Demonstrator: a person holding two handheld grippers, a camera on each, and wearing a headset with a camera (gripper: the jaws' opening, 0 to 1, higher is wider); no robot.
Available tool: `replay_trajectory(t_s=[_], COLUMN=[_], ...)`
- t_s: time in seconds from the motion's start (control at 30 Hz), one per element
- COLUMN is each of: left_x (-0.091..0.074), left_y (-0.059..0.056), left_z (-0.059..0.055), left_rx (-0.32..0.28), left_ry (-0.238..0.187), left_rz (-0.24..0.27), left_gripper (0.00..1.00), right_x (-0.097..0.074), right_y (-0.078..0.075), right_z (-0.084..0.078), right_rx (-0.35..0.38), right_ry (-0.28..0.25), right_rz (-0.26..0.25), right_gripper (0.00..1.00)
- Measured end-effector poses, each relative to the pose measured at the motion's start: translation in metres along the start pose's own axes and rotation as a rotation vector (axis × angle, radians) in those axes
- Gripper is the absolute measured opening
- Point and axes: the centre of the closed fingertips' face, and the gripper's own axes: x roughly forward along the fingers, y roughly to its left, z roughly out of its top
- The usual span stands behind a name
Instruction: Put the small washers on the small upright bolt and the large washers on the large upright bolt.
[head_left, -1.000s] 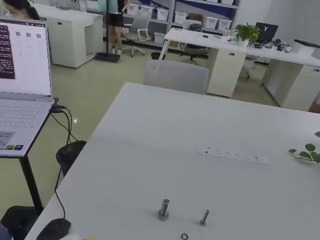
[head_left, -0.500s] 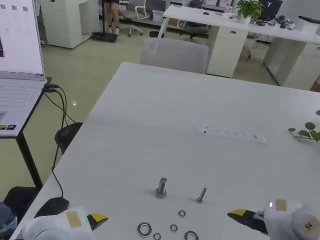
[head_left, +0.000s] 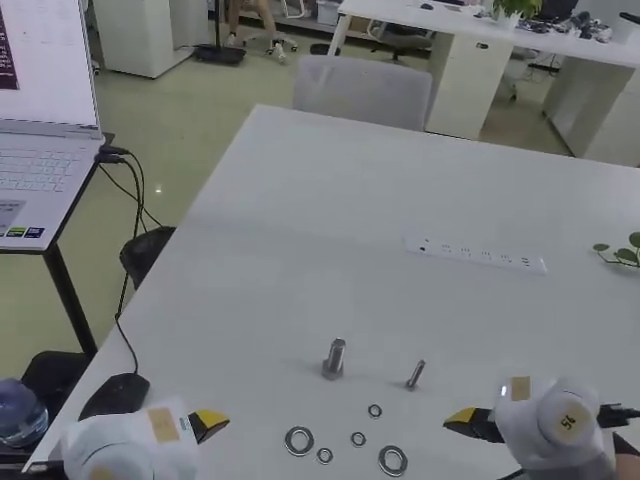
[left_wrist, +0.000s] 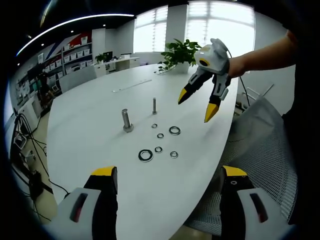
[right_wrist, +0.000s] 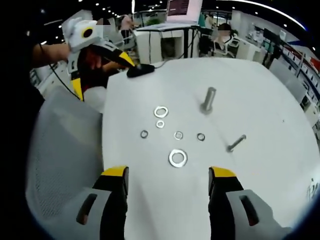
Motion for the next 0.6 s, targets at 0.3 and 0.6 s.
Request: replay_trajectory(t_s=[0.3, 0.6], left_x=[0.003, 0.002], left_y=[-0.003, -0.005], left_z=[-0.007, -0.011], left_rx=[0.016, 0.044], left_ry=[0.018, 0.042], left_rz=[-0.023, -0.025], left_gripper=[0.90, 0.86], right_x=[0.017, 0.032], right_y=[-0.010, -0.010], right_z=[-0.006, -0.008], right_rx=[-0.058, -0.117], right_ry=[0.067, 0.120], right_rz=[0.028, 0.061], right_gripper=[0.62, 0.56])
